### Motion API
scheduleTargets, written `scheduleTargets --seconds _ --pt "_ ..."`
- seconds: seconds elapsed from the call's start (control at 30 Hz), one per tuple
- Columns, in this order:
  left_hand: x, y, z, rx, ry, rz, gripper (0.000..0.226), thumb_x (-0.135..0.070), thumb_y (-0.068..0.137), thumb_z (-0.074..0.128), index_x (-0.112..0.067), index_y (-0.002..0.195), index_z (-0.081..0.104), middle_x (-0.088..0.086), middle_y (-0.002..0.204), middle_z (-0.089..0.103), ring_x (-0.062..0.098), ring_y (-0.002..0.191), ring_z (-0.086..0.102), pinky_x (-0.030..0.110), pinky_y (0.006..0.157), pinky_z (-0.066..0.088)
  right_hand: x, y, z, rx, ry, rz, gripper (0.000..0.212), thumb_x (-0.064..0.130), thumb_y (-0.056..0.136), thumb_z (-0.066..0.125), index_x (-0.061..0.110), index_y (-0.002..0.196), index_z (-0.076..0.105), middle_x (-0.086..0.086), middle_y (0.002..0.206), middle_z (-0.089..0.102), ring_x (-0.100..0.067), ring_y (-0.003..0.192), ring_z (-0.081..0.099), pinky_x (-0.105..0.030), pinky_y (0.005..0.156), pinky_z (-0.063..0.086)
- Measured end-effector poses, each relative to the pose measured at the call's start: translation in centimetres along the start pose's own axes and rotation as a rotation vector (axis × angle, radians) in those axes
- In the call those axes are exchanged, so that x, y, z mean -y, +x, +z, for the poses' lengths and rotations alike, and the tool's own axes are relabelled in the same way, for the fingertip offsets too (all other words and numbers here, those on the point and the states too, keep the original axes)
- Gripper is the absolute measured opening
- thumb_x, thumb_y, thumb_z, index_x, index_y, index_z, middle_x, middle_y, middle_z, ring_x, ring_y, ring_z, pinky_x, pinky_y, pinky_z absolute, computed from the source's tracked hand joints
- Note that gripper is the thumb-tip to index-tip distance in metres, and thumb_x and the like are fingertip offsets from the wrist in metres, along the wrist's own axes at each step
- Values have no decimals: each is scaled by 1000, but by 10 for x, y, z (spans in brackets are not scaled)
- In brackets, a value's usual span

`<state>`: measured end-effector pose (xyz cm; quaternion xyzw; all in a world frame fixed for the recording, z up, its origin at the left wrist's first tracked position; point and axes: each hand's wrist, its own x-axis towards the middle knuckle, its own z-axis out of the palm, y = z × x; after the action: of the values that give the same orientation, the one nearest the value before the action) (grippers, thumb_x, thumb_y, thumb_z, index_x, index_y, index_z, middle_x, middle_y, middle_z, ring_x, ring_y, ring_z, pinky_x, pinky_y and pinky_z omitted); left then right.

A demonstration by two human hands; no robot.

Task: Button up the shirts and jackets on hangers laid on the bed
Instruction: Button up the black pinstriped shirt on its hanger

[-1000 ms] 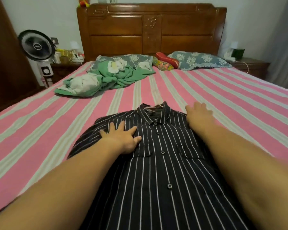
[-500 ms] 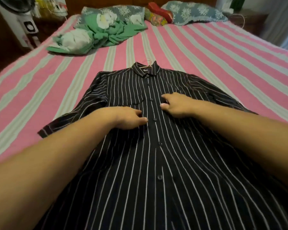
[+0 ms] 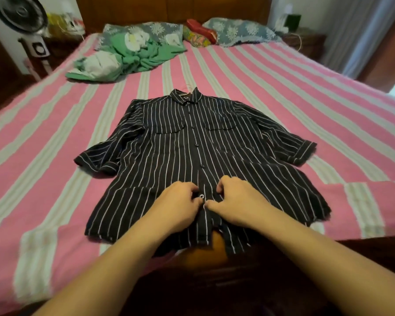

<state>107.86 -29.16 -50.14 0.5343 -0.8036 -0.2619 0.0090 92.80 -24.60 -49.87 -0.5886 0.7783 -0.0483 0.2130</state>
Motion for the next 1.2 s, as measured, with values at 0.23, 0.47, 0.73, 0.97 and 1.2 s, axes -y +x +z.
scheduleTargets --seconds 0.23,0.47,0.73,0.97,1.2 --pt "-8 26 -3 48 97 16 13 -25 93 65 -32 104 67 -4 107 67 20 99 64 42 86 57 20 19 -6 115 -162 66 40 52 88 64 22 113 57 -3 112 61 -25 97 58 -37 77 49" --pt "4 22 3 -10 -45 36 13 -22 95 65 -34 88 63 -9 97 64 12 93 61 35 83 54 17 36 -15 226 -163 51 22 26 94 66 15 113 66 -8 114 66 -26 101 65 -41 92 55" --pt "9 -1 -33 -237 -666 -21 10 -9 91 72 -13 82 71 -1 73 69 11 62 61 26 65 54 -29 24 -64 336 1357 11 26 1 99 51 -5 119 66 -7 86 63 -11 72 52 -28 76 50" --pt "-3 7 -16 34 -1175 -181 19 6 96 58 -6 84 64 7 70 66 14 59 64 34 75 60 -17 31 -26 333 1325 291 34 14 102 49 -6 126 63 -14 100 71 -24 89 69 -40 91 56" --pt "-1 7 5 -118 -776 -183 16 -8 93 67 -18 82 72 5 78 75 18 70 71 33 69 61 7 28 -19 188 335 94 25 39 85 76 19 95 64 -1 89 69 -16 79 65 -34 70 54"
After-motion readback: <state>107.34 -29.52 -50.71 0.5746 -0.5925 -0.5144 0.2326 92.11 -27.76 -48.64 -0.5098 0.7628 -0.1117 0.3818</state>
